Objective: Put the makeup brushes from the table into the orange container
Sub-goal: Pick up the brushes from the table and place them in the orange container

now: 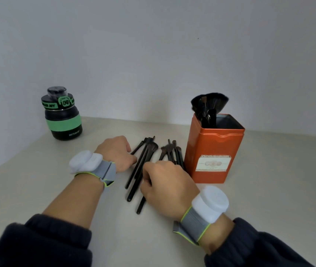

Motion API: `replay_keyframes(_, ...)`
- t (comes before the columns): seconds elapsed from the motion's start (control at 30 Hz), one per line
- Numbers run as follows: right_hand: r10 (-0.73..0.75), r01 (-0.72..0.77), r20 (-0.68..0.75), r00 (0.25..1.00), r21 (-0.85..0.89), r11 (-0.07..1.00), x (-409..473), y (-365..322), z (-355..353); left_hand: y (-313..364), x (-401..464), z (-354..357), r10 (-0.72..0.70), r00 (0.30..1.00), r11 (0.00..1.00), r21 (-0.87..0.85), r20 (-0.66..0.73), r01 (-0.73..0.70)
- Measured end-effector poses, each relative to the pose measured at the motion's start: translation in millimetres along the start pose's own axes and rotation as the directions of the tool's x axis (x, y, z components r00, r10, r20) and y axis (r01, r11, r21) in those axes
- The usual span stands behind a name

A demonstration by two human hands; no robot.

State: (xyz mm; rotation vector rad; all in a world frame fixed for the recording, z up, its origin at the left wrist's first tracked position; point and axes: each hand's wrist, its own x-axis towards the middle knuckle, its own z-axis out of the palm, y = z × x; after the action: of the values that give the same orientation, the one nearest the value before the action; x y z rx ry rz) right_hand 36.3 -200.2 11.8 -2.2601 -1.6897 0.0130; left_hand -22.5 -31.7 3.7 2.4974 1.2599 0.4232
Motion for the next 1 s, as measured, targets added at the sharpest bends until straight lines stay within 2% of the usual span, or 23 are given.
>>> replay_keyframes(0.2, 0.204, -0.205, 0.031, 0.978, 0.015, 0.979, -1, -6, -5, -2, 2, -5, -0.009, 0.996, 0.999, 0.047, -0.09, 0.013)
replay_keyframes(0.37, 0.288, -0.289, 0.04, 0.957, 0.055, 0.956, -3, -9, -9, -2, 5, -7, -0.006, 0.967, 0.996, -0.086, -0.254, -0.016)
replay_keyframes(0.47, 0.299, -0.296, -0.001, 0.954, 0.147, 0.944, -4, -8, -15, 5, 1, -10, 0.001, 0.911, 0.975, -0.201, -0.413, -0.092)
replay_keyframes(0.57, 0.262, -0.228, -0.132, 0.956, 0.228, 0.947, -4, -3, -21, 14, -6, -13, 0.023, 0.801, 0.938, -0.264, -0.598, -0.223)
replay_keyframes(0.63, 0.214, -0.146, -0.251, 0.944, 0.263, 0.954, -4, 0, -24, 21, -12, -14, 0.045, 0.752, 0.897, -0.305, -0.658, -0.32)
replay_keyframes(0.7, 0.166, -0.043, -0.427, 0.889, 0.283, 0.958, -3, 3, -27, 32, -19, -15, 0.076, 0.719, 0.836, -0.349, -0.691, -0.424)
replay_keyframes(0.8, 0.121, 0.124, -0.667, 0.735, 0.307, 0.944, -1, 8, -32, 49, -32, -14, 0.101, 0.676, 0.751, -0.39, -0.73, -0.533)
replay_keyframes(0.9, 0.147, 0.211, -0.789, 0.596, 0.33, 0.92, 0, 15, -41, 64, -40, -13, 0.085, 0.655, 0.65, -0.456, -0.751, -0.607)
replay_keyframes(1.0, 0.202, 0.293, -0.868, 0.453, 0.359, 0.886, -1, 22, -51, 82, -49, -16, 0.018, 0.648, 0.478, -0.563, -0.761, -0.675)
